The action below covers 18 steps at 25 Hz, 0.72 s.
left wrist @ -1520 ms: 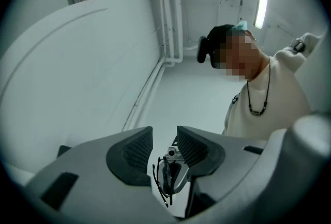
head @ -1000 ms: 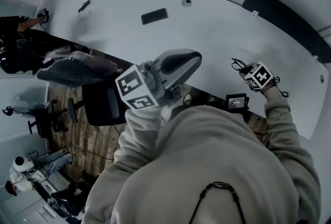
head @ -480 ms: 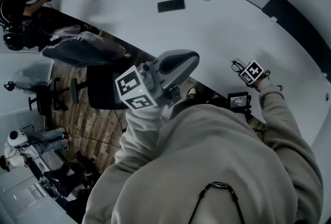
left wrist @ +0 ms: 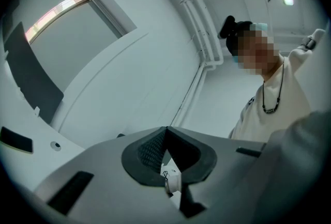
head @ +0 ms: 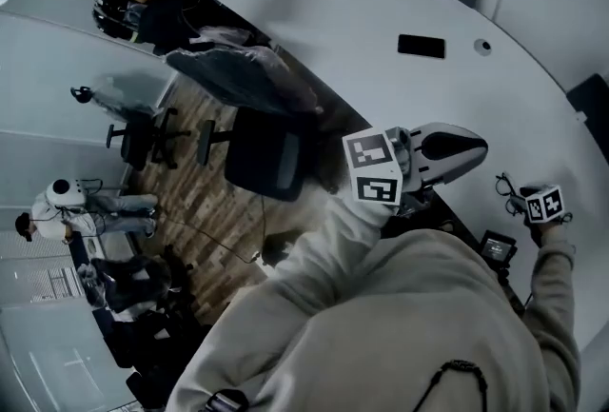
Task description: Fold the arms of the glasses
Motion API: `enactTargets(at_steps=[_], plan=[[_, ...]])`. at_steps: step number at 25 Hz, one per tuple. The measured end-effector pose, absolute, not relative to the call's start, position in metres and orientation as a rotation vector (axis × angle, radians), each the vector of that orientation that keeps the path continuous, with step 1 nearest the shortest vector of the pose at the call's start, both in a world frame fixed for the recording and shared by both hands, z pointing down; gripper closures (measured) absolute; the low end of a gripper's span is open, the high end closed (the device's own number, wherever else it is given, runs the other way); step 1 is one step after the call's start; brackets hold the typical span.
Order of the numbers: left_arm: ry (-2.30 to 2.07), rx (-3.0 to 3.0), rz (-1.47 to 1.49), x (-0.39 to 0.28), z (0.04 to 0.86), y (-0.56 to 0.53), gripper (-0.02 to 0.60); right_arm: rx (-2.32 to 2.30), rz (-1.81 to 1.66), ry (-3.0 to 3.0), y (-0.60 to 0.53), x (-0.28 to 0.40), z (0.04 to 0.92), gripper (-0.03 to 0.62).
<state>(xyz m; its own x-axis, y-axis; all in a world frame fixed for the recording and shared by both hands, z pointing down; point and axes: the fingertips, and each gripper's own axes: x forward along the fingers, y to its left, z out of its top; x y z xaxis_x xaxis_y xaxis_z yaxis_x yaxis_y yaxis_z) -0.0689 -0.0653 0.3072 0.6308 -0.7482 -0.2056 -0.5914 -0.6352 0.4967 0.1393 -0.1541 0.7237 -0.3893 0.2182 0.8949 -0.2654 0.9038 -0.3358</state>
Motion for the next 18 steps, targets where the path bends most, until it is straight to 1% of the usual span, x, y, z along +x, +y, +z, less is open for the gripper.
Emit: enactTargets(at_steps=[3, 6, 7, 9, 11, 16, 18], plan=[[-1.044, 2.488, -0.523, -0.069, 0.314, -0.059, 0.577, 0.154, 0.545, -2.005, -0.166, 0.136, 0.698, 0.437], [-0.997, 2.503, -0.502, -0.064, 0.321, -0.065, 0.577, 0.289, 0.58, -2.167, -0.184, 0.134, 0.649, 0.444], [-0.977, 2.507, -0.497, -0.062, 0.322, -0.068, 0.577, 0.331, 0.586, -2.225, -0.186, 0.133, 0.629, 0.462], [-0.94, 2.512, -0.477, -0.057, 0.325, -0.073, 0.577, 0.411, 0.591, -2.353, -0.187, 0.131, 0.584, 0.547], [-0.91, 2.518, -0.442, -0.049, 0.329, -0.081, 0.577, 0.492, 0.621, -2.49, -0.184, 0.131, 0.537, 0.57], [-0.838, 2.632, -0.176, -0.009, 0.354, -0.106, 0.577, 0.639, 0.611, -2.675, -0.174, 0.145, 0.45, 0.572], [-0.756, 2.667, -0.148, 0.013, 0.353, -0.11, 0.577, 0.697, 0.586, -2.707, -0.168, 0.158, 0.426, 0.572]])
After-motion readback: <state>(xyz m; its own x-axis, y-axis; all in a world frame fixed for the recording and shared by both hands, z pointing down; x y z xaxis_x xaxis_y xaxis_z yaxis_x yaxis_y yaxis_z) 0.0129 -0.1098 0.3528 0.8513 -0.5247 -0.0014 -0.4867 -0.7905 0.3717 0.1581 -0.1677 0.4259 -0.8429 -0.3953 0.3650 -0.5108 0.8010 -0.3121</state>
